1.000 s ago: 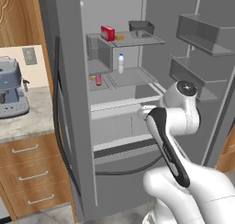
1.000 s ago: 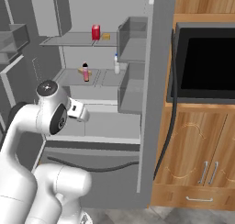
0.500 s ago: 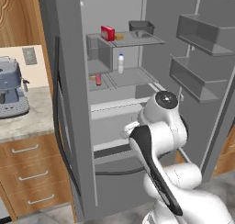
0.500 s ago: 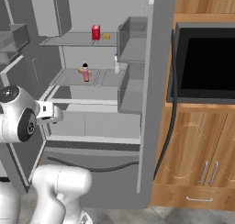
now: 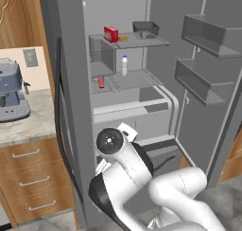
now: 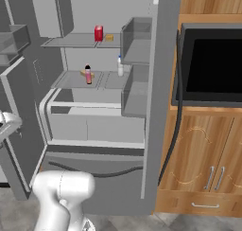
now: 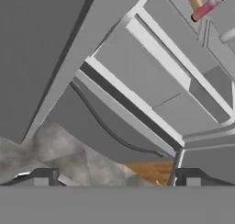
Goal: Place the tupperware on the top shelf of the fridge. Make space for the tupperware among the existing items by rearranging them on the shelves if needed. Close the fridge door when finished.
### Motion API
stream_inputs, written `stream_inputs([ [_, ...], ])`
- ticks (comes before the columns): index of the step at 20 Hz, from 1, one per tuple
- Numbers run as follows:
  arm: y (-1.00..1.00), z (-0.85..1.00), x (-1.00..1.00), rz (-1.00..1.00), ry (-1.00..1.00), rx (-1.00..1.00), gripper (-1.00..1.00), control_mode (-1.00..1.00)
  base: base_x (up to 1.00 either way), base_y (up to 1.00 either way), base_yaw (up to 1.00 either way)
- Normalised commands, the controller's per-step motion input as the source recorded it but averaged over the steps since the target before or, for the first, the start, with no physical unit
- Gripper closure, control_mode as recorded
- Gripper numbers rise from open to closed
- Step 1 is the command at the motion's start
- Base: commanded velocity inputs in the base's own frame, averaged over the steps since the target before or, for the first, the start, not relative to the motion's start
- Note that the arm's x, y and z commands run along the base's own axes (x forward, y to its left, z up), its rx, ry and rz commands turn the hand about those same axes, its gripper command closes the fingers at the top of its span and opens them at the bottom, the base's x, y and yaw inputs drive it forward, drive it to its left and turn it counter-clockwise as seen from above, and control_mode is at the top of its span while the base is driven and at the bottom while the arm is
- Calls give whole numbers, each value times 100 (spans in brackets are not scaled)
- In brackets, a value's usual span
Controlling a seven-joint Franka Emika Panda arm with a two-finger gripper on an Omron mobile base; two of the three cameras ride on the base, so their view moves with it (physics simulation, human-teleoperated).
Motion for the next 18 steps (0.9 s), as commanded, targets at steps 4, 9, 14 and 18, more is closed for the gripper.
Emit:
stream_inputs([
  [4, 100, 0, 0, 5, 0, -54, -100, -100, 0, 0, 0],
  [9, 100, 0, 0, 2, 0, -57, -100, -100, 0, 0, 0],
  [14, 100, -2, 13, 1, 0, -57, -100, -100, 0, 0, 0],
  [18, 100, -16, 31, 0, 0, -60, -100, -100, 0, 0, 0],
])
